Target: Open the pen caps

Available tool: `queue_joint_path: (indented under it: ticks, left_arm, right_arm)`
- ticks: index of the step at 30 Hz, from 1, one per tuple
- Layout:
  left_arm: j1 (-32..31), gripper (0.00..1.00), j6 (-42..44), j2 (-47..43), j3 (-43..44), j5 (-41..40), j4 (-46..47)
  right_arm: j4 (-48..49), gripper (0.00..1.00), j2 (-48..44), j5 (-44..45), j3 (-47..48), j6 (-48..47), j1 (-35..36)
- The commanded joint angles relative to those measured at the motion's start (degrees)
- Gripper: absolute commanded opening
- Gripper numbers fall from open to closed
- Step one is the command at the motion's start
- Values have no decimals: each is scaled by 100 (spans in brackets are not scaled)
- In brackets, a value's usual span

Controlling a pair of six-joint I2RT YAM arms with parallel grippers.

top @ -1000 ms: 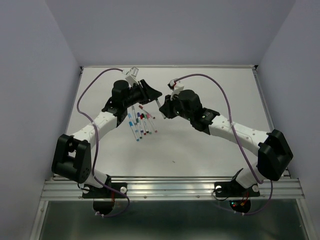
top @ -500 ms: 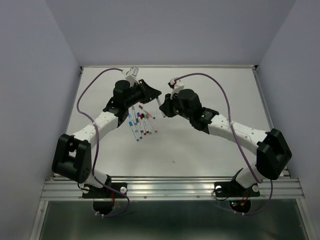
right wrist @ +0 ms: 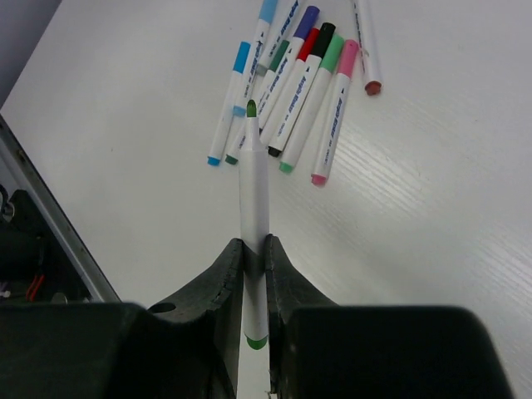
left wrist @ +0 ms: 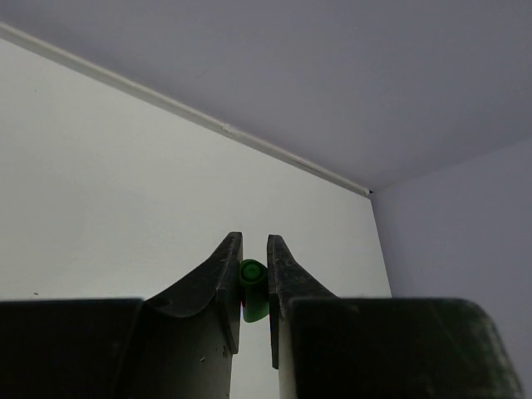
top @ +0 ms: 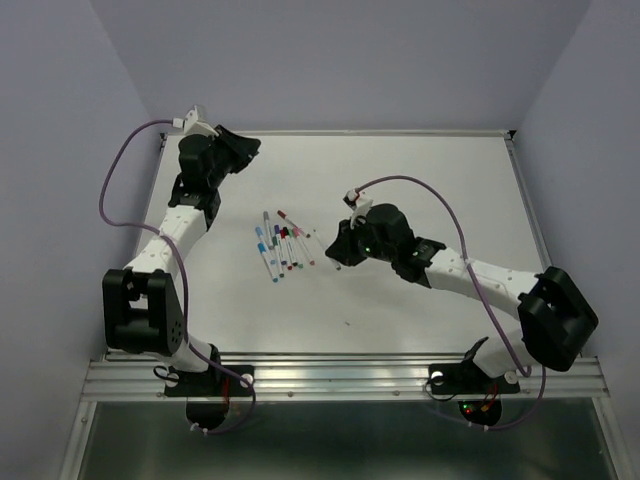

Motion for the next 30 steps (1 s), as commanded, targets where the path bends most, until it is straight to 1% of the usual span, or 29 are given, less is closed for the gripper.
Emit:
queue_joint_path:
  ticks: [1, 3, 4, 5, 6, 7, 8, 9, 10, 11, 12, 13, 15, 16, 21, 24, 27, 30]
  left_arm:
    - [13, 0, 299, -220, 322, -329, 106]
    - [30, 0, 370, -185, 454, -399, -78]
    - [57, 0, 500, -115, 515, -469, -375]
    - [57, 0, 580, -44, 681, -531, -578]
    - [74, 0, 668, 17, 787, -618, -824]
    - [83, 0, 791, 113, 901, -697, -1079]
    - [92, 0, 1009, 332, 1181, -933, -1629]
    - [109, 0, 1107, 456, 1340, -1066, -1931]
    - [127, 0, 1195, 605, 1481, -1172, -2195]
    - [179, 0, 1274, 885, 1622, -1321, -2693]
    - [206, 0, 1423, 1027, 1867, -1374, -2898]
    - [232, 0, 1503, 1298, 1982, -1436, -3196]
    - [241, 0, 1661, 1563, 2272, -1480, -3427]
    - [250, 0, 1671, 1808, 2378, -1724, -3671]
    - [311, 0, 1899, 2276, 2739, -1964, -3893]
    - [364, 0, 2101, 2653, 3116, -2139, -4253]
    - [391, 0, 2154, 3040, 3416, -2543, -4631]
    - [470, 0, 2224, 3269, 3442, -2597, -4580]
  right_arm:
    - [55, 1, -364, -13, -10, 54, 18]
    - [-233, 1, -373, 356, 87, 19, 18]
    - [-383, 1, -277, 880, 279, 71, 18]
    - [-567, 1, -189, 1103, 394, 115, -60]
    - [-943, 1, -110, 1479, 482, 263, -305]
    - [-1060, 1, -40, 1500, 544, 317, -473]
    - [-1287, 1, 92, 1561, 640, 396, -657]
    - [-1394, 1, 137, 1666, 676, 484, -833]
    - [-1491, 1, 189, 1894, 711, 519, -991]
    - [-1631, 1, 259, 2070, 763, 546, -1263]
    - [-1833, 1, 356, 2428, 834, 494, -1370]
    - [-1913, 1, 426, 2510, 860, 441, -1484]
    - [-2149, 1, 671, 2668, 957, 371, -1825]
    - [-2203, 1, 743, 2713, 966, 370, -1923]
    - [-2274, 1, 1077, 3126, 922, 230, -2450]
    - [-2300, 1, 1279, 3284, 913, 125, -2680]
    - [-2335, 1, 1473, 3451, 948, 72, -2908]
    - [-2371, 2, 1630, 3425, 1062, -25, -3023]
